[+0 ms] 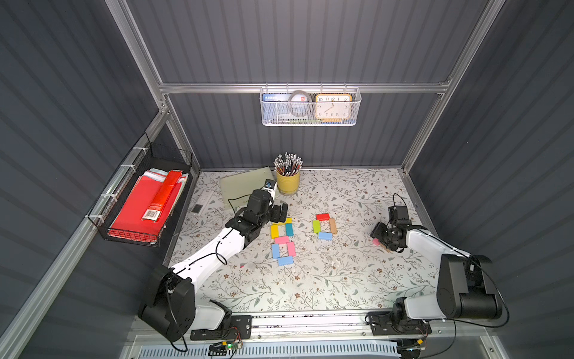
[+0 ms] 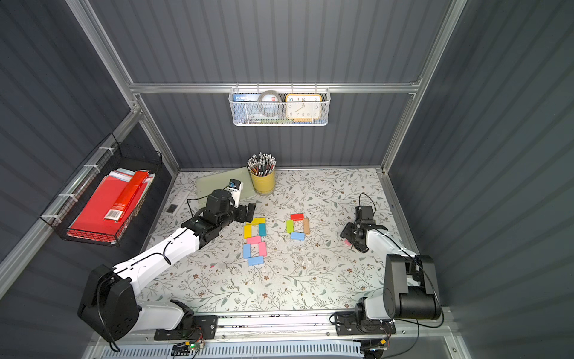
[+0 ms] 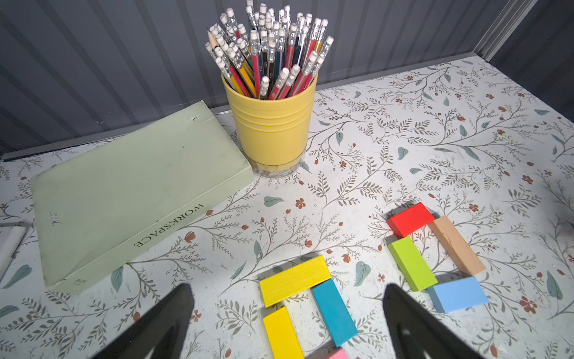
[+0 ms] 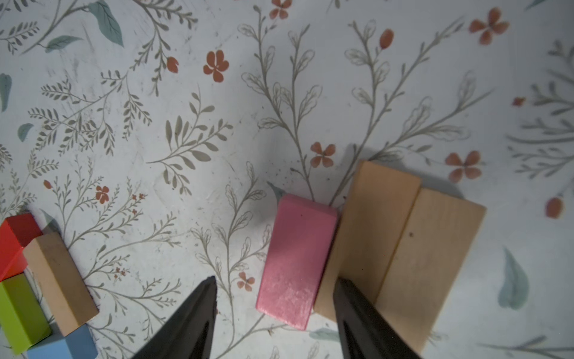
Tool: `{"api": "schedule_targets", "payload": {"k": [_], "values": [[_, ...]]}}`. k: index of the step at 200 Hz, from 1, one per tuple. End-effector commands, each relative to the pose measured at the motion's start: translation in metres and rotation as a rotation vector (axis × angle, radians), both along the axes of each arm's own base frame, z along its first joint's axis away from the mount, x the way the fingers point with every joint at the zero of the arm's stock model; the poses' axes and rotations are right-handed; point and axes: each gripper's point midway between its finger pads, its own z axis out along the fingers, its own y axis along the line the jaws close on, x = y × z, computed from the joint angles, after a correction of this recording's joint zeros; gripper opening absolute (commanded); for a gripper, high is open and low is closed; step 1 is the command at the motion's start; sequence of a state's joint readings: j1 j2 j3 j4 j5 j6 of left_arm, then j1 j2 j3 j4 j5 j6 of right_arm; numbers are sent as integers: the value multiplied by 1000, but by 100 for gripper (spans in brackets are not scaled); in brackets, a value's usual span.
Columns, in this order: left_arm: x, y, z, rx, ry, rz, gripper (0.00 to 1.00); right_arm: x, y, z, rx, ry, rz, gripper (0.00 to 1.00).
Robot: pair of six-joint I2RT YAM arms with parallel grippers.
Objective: Assemble the number 8 with building blocks
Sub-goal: Adjust the building block at the center of the board.
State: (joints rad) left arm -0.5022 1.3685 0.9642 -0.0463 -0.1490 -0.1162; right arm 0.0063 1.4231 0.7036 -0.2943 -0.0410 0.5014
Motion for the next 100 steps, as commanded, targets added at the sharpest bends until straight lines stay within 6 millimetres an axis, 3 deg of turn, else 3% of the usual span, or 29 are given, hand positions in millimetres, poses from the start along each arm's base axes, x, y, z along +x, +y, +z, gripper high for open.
{"api": "schedule_targets", "payload": {"k": [1,100], "values": [[0,1,0,-12,3,3,99,-3,-1,-7,4,17,-6,65],[1,1,1,-12,2,5,99,9,4,4,33,-18,1,64]]}}
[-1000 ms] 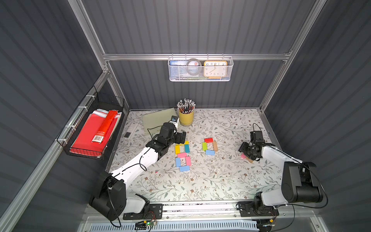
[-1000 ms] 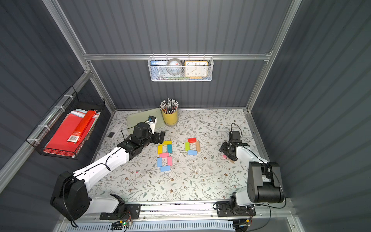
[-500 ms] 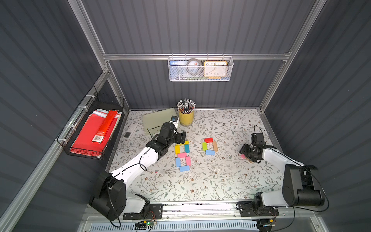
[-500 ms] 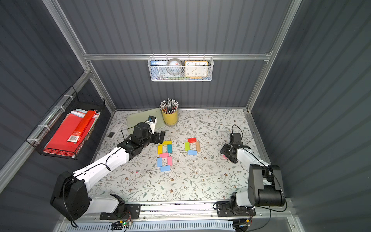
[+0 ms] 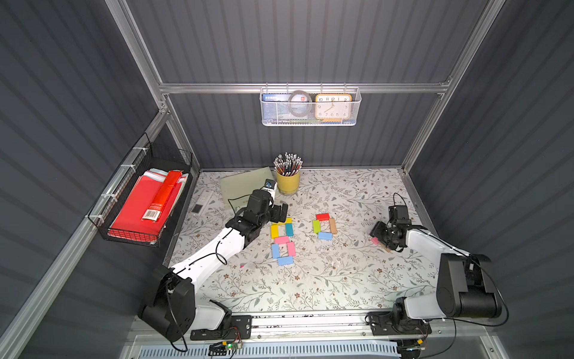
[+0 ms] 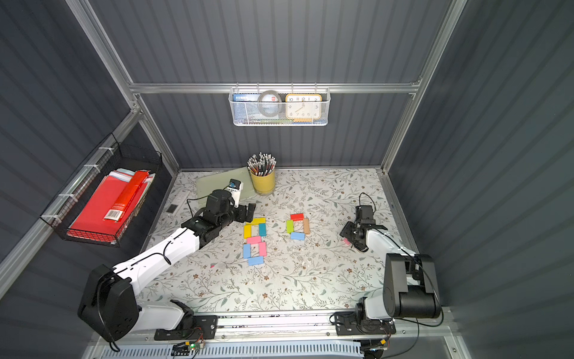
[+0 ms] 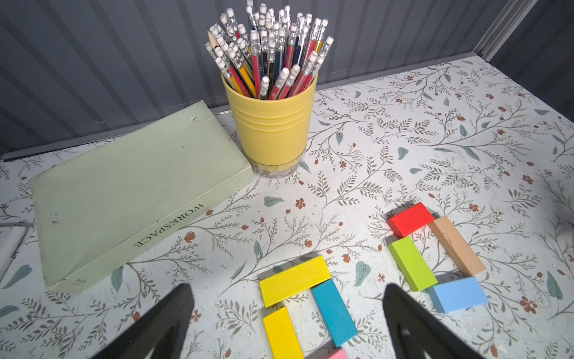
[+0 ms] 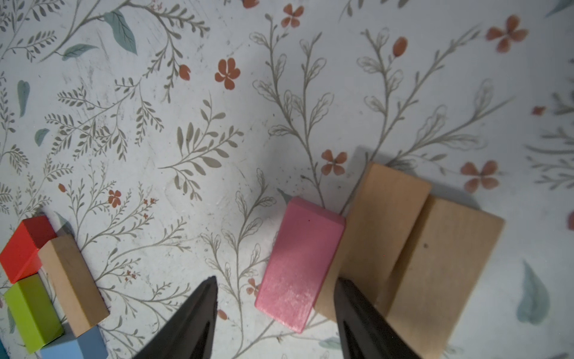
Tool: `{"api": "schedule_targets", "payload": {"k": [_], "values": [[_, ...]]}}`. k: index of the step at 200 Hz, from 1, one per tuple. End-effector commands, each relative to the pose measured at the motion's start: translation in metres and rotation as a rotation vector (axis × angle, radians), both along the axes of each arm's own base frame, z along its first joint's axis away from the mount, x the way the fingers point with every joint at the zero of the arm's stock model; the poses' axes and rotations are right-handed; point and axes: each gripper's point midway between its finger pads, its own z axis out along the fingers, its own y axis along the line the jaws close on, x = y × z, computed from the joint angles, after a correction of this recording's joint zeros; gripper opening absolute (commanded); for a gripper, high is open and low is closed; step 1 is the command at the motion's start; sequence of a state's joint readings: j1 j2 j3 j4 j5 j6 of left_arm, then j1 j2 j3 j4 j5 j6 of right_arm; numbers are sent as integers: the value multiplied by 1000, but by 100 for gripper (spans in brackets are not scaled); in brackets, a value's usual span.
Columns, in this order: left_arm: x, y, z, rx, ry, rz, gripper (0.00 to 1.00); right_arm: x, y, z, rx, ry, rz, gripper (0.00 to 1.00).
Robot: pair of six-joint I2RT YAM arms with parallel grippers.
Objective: Assemble the number 8 with building blocks
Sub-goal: Adjust the building block at the center of the board.
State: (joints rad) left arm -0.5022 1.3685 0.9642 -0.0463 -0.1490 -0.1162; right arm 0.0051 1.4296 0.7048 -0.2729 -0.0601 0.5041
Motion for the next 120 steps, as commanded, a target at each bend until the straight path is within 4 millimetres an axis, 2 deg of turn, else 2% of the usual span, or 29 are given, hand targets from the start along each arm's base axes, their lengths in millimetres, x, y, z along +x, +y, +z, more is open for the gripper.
{"api": "schedule_targets", "payload": {"k": [1,66,120], "values": [[0,1,1,-12,2,4,99,5,1,3,15,-2,-4,64],[0,1,1,-12,0,6,99,8,2,7,23,-17,-2,64],[1,1,0,-11,3,5,99,6,3,-1,30,-3,0,64]]}}
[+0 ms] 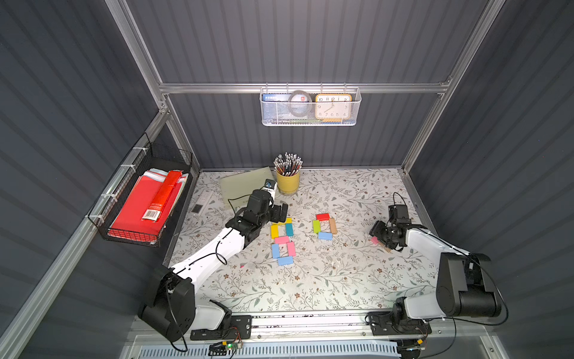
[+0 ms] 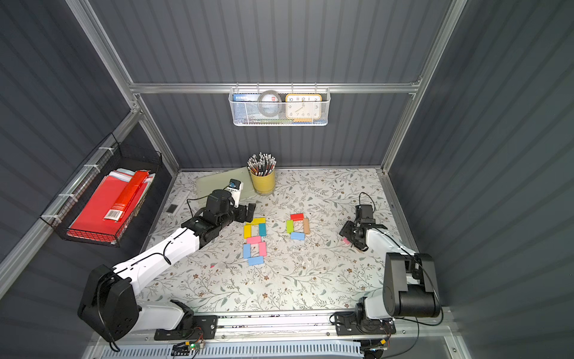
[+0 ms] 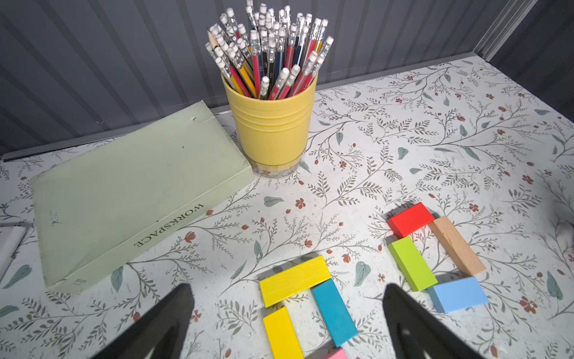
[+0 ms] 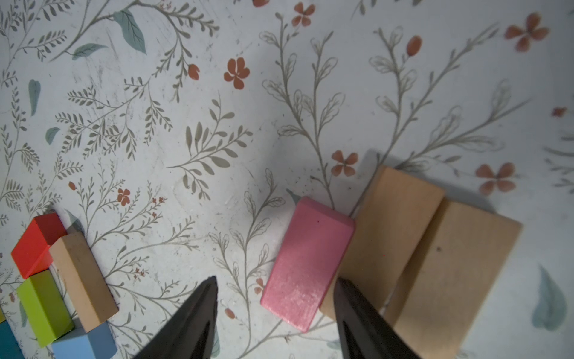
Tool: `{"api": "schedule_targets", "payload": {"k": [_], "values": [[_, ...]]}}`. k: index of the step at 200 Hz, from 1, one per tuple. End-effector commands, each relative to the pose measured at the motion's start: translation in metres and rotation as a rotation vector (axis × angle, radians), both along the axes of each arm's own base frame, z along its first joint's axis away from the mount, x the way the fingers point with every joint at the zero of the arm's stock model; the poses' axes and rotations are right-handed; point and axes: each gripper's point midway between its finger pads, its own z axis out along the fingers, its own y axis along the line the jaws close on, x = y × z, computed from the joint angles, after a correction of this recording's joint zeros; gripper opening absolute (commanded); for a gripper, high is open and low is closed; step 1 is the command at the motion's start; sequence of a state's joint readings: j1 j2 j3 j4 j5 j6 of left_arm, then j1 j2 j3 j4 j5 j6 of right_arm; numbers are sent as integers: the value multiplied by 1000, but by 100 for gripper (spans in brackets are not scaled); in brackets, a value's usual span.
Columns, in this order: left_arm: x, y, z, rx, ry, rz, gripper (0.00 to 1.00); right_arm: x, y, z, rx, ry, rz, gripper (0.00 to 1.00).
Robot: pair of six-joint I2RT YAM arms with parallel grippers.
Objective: Assemble the number 8 with building blocks
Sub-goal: Adjust the building block at the center of the board, then pick up the building block from the center of the board.
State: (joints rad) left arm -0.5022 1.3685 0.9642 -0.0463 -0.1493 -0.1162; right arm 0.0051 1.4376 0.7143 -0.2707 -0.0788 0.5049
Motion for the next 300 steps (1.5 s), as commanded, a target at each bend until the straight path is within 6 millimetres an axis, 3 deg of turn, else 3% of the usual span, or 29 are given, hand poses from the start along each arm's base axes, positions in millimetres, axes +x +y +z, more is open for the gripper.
{"api": "schedule_targets", "payload": {"k": [1,104,164,266,300], "values": [[1,1,0,-11,4,5,99,3,0,-2,14,1,-9,64],[1,1,0,-9,4,5,99,7,4,-6,36,9,-2,64],[0,2,0,-8,3,6,99,16,9,13,68,-32,5,59],[1,1,-1,-6,4,5,99,-13,9,3,85,25,-55,59],[1,0,0,-8,5,-1,99,-14,13,1,88,41,-61,57]]}}
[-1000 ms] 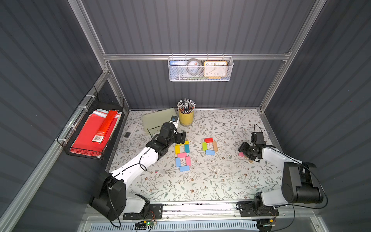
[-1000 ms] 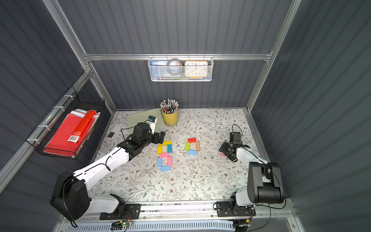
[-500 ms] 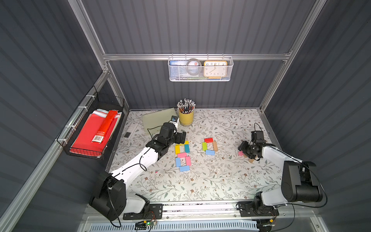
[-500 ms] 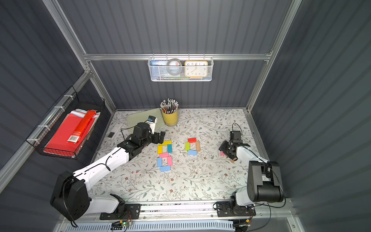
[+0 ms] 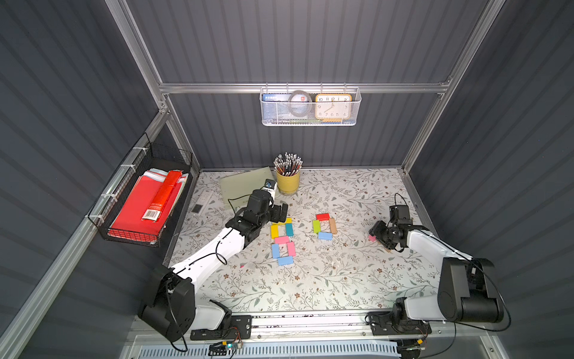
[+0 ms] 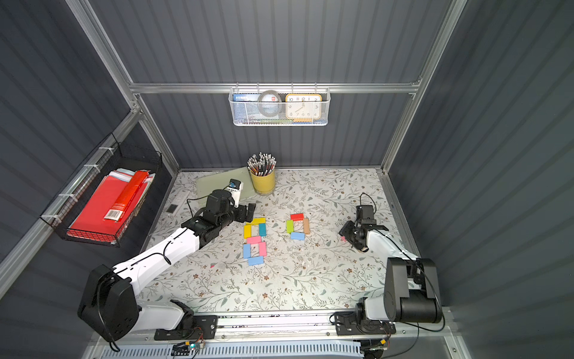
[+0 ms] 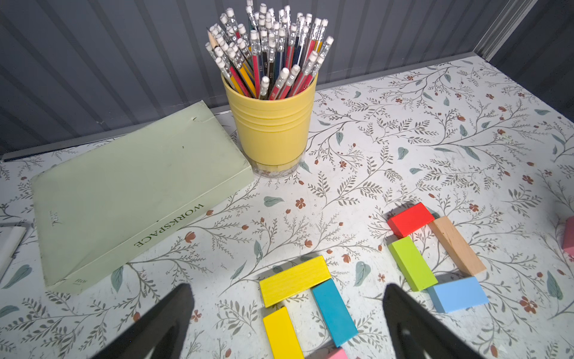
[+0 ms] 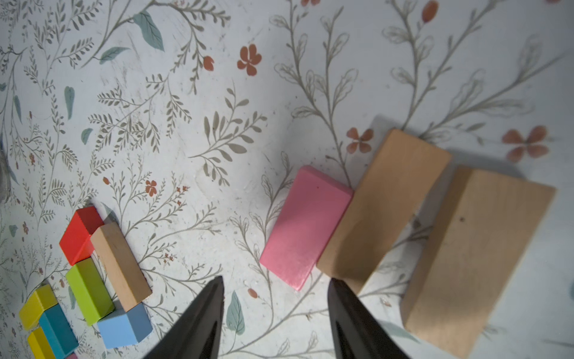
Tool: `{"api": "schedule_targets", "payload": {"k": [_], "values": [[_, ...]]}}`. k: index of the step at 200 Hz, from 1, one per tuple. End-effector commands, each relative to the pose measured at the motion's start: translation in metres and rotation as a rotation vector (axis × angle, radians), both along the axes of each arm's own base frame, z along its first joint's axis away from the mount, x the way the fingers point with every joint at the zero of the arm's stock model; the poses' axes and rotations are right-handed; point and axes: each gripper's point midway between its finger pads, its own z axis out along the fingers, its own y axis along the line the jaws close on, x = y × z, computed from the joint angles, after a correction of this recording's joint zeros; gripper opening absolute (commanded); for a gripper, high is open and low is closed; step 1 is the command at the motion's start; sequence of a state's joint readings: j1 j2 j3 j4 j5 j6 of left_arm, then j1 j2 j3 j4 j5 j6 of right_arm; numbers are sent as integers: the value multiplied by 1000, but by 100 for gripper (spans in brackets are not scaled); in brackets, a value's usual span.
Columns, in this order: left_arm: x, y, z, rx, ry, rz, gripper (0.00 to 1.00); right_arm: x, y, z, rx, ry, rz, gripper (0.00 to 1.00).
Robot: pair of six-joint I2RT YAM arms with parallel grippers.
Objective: Assemble the number 8 with building blocks
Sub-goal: Pick up the building block from the center of the board.
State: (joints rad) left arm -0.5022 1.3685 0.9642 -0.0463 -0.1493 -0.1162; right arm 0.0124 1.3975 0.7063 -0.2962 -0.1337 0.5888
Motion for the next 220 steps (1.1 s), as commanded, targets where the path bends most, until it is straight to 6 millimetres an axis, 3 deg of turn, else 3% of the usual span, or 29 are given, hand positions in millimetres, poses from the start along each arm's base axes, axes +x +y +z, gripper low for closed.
{"api": "schedule_targets", "payload": {"k": [1,71,144,190,220], "values": [[1,0,-1,-8,6,0,99,-8,2,-6,1,39,-20,57],[0,0,2,-14,0,-4,99,-5,3,-22,-16,97,-26,52],[0,0,1,-14,2,-5,99,14,-2,-22,-54,94,-30,50],[0,0,0,-12,4,-4,99,13,-7,-32,-89,138,-25,49],[0,-1,0,-13,6,-7,99,13,-5,-37,-87,157,-4,41]]}}
